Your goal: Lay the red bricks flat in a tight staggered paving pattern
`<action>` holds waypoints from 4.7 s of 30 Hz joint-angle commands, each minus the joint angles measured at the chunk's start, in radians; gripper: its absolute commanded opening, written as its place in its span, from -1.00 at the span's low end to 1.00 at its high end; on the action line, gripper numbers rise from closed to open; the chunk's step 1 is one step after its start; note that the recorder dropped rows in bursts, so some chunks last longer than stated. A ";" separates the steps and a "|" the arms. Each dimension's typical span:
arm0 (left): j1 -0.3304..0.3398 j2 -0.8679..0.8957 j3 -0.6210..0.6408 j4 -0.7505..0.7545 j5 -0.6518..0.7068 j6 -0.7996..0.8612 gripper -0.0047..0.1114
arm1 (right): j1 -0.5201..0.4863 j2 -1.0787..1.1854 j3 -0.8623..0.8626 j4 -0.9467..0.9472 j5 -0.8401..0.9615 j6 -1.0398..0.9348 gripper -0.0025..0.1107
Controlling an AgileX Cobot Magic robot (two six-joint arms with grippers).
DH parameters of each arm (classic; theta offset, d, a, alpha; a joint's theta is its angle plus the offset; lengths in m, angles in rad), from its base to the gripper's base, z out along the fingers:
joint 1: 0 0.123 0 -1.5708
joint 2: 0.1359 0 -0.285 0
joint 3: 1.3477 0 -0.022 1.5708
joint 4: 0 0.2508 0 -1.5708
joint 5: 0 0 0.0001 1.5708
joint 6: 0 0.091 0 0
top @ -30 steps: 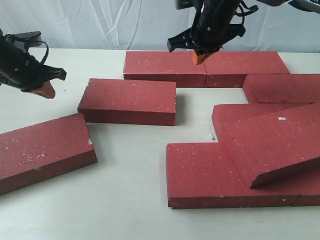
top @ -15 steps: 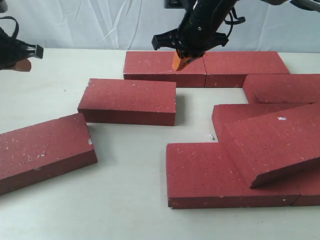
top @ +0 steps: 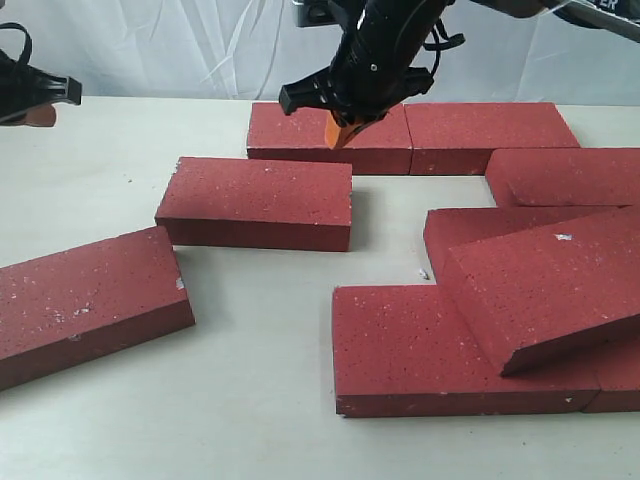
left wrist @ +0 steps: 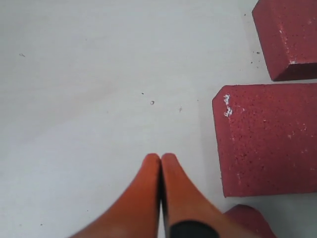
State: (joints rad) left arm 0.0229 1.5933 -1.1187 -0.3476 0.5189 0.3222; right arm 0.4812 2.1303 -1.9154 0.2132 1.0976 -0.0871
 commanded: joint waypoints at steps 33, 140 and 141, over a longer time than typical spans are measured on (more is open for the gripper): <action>-0.085 0.429 -0.088 -0.334 -0.017 0.160 -0.92 | 0.057 0.204 -0.003 0.079 0.007 0.037 -0.97; -0.456 0.582 -0.212 -0.598 -0.254 0.290 -0.92 | -0.005 0.025 -0.003 0.286 -0.024 0.010 -0.97; -0.456 0.582 -0.212 -0.594 -0.253 0.290 -0.92 | -0.015 0.018 -0.003 0.286 -0.015 0.010 -0.97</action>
State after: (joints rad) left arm -0.4231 2.1709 -1.3251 -0.9276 0.2673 0.6126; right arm 0.5018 2.1823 -1.9154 0.4913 1.0665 -0.0716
